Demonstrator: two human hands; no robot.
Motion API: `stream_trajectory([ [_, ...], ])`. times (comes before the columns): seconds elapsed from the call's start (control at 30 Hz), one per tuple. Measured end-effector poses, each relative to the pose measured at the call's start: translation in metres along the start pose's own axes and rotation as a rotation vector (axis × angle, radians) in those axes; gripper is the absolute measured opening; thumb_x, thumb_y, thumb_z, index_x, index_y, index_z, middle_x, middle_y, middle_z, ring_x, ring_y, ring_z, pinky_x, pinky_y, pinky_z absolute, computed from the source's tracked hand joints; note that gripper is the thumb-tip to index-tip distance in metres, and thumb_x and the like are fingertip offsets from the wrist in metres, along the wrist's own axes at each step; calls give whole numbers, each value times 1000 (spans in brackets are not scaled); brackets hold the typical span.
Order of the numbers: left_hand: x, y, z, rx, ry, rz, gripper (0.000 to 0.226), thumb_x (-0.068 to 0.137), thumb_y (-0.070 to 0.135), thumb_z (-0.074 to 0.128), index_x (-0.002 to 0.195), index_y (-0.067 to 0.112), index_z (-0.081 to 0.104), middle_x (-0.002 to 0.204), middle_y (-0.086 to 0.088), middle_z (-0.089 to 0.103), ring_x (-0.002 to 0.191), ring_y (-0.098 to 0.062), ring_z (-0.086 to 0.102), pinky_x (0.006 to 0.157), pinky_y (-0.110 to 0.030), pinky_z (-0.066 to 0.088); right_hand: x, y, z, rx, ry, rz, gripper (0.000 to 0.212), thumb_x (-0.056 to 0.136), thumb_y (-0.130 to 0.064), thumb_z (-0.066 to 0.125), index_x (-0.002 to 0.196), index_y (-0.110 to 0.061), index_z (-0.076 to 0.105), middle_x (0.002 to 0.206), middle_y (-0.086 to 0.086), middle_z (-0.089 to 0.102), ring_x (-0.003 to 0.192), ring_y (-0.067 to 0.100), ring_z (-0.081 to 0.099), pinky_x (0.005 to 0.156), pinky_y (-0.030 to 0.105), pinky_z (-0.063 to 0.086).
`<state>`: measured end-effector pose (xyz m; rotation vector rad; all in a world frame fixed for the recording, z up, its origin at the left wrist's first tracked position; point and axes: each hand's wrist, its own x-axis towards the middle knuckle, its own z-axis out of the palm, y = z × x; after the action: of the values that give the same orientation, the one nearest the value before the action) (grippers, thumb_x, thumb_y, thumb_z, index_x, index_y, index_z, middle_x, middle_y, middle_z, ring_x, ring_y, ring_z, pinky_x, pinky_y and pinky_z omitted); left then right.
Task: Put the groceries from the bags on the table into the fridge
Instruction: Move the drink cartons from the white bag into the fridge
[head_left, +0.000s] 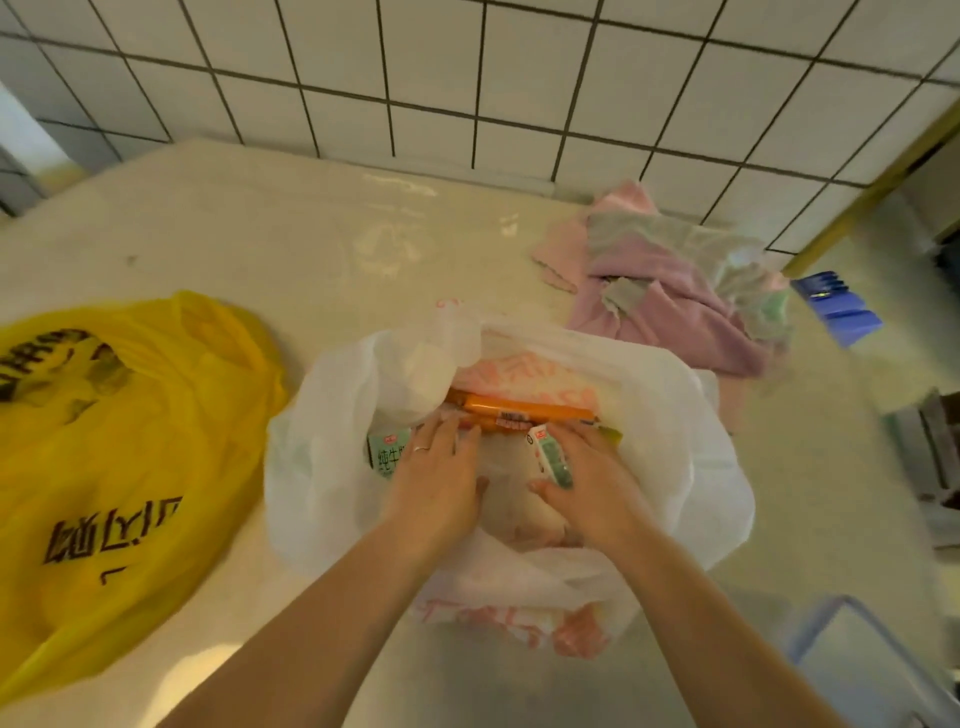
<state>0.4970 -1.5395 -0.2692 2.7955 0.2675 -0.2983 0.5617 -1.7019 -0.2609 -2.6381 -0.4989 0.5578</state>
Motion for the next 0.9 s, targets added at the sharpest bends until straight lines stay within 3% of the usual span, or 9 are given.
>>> stream_trajectory([
  [0.2, -3, 3, 13, 89, -90, -79, 63, 98, 24, 38, 150, 15, 3, 157, -11, 3, 144, -29, -2, 116, -41, 8, 7, 10, 7, -152, -90, -18, 75, 85, -43, 60, 146, -26, 21, 153, -5, 14, 139, 17, 23, 108, 30, 28],
  [0.47, 9, 5, 22, 39, -139, -182, 71, 95, 40, 45, 150, 21, 3, 157, -15, -5, 144, -33, -9, 115, -47, 15, 18, 10, 14, -207, -48, -45, 72, 87, -31, 61, 146, -26, 20, 149, 2, 18, 132, 25, 30, 104, 35, 37],
  [0.77, 7, 7, 29, -49, -35, -62, 74, 87, 29, 61, 147, 27, 19, 152, -6, 10, 143, -26, 1, 107, -39, 32, 24, 21, 20, -185, 33, -55, 71, 85, -30, 64, 145, -27, 26, 145, 1, 24, 127, 23, 29, 105, 33, 32],
  [0.9, 4, 9, 38, -170, 9, -157, 79, 88, 21, 61, 149, 26, 11, 157, -3, -2, 144, -22, -9, 112, -38, 23, 24, 22, 23, -221, 44, -31, 72, 83, -30, 66, 143, -27, 27, 145, 3, 22, 128, 25, 30, 101, 37, 39],
])
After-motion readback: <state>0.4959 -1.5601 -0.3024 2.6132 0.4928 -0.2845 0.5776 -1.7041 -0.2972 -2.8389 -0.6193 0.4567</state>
